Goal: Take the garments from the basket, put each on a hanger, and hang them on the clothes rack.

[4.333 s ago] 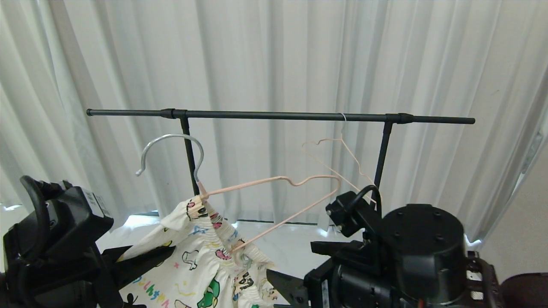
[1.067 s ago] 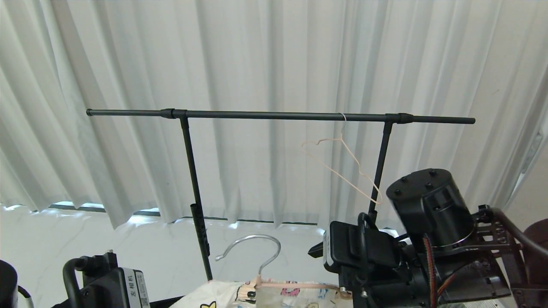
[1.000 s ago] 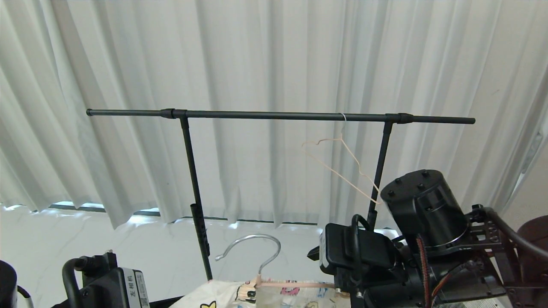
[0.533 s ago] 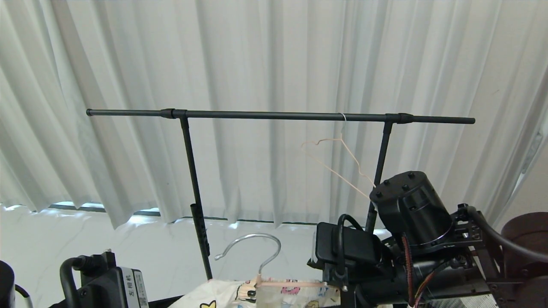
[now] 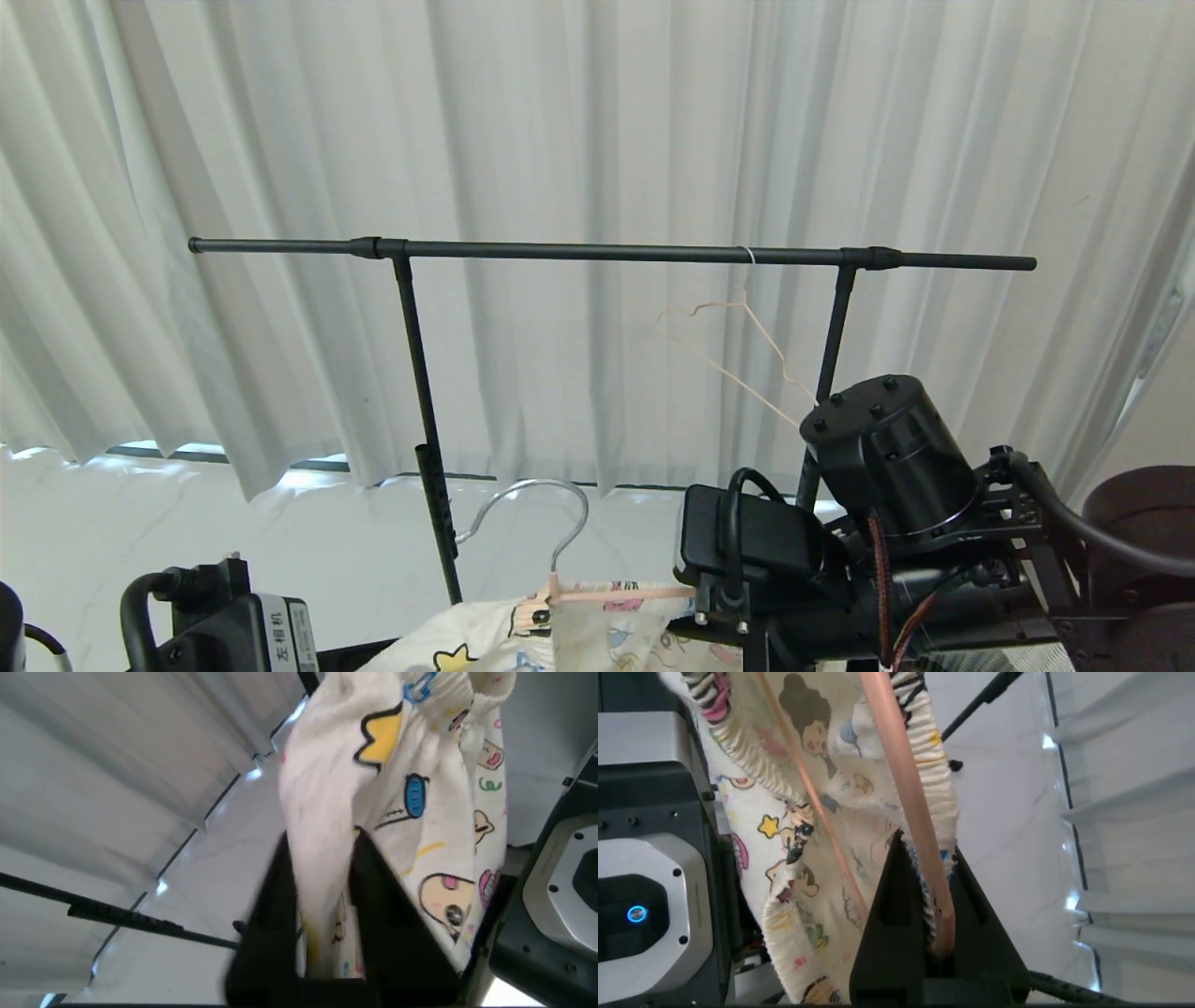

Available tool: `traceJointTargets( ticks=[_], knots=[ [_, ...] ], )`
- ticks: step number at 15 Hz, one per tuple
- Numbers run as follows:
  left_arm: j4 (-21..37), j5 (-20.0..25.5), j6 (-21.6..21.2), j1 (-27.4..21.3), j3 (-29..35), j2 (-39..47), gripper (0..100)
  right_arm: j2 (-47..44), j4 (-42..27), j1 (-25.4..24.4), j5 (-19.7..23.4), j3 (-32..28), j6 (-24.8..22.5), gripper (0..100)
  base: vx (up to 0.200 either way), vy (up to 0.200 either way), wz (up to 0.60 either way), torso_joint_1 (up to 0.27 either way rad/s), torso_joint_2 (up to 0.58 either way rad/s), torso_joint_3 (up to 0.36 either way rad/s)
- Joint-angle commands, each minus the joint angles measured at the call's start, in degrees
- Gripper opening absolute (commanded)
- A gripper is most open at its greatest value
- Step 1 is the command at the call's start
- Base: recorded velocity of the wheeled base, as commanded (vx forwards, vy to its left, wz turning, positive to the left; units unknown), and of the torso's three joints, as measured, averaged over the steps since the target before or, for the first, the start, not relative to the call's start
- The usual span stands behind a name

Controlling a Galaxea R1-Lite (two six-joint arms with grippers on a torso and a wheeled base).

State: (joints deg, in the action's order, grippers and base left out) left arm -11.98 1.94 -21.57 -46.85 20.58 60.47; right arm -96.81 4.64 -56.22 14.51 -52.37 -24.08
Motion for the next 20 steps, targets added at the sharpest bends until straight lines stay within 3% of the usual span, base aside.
traceJointTargets(
  ticks=[1, 6, 9, 12, 14, 18, 20],
  knots=[
    [0.12, -0.09, -0.06, -0.17, -0.19, 0.09, 100, 0.57, 0.72, -0.11, 0.17, 0.16, -1.15, 0, 0.000, 0.000, 0.00, 0.000, 0.00, 0.000],
    [0.12, -0.36, 0.47, 2.02, -2.91, -3.25, 100, 6.54, 1.42, 4.37, 0.52, 3.86, -8.71, 0, 0.000, 0.000, 0.00, 0.000, 0.00, 0.000],
    [0.12, -0.44, 0.30, 6.16, -5.11, -7.91, 100, 9.62, 1.42, 10.61, 0.43, 8.07, -8.79, 0, 0.000, 0.000, 0.00, 0.000, 0.00, 0.000],
    [0.12, -0.44, 0.12, 8.79, -7.22, -9.23, 100, 10.23, 1.42, 14.04, 0.61, 8.51, -8.71, 0, 0.000, 0.000, 0.00, 0.000, 0.00, 0.000],
    [0.12, -0.44, 0.12, 13.45, -7.39, -3.78, 100, 10.41, 4.32, 14.30, 0.79, 8.51, -8.62, 0, 0.000, 0.000, 0.00, 0.000, 0.00, 0.000],
    [0.12, -0.27, 0.47, 16.61, -8.10, 4.40, 100, 11.20, 5.46, 14.74, 0.96, 8.51, -8.53, 0, 0.000, 0.000, 0.00, 0.000, 0.00, 0.000],
    [-0.50, -0.09, 0.91, 19.25, -6.60, 7.03, 100, 11.82, 5.46, 14.74, 3.51, 8.60, -8.62, 0, 0.000, 0.000, 0.00, 0.000, 0.00, 0.000]
  ],
)
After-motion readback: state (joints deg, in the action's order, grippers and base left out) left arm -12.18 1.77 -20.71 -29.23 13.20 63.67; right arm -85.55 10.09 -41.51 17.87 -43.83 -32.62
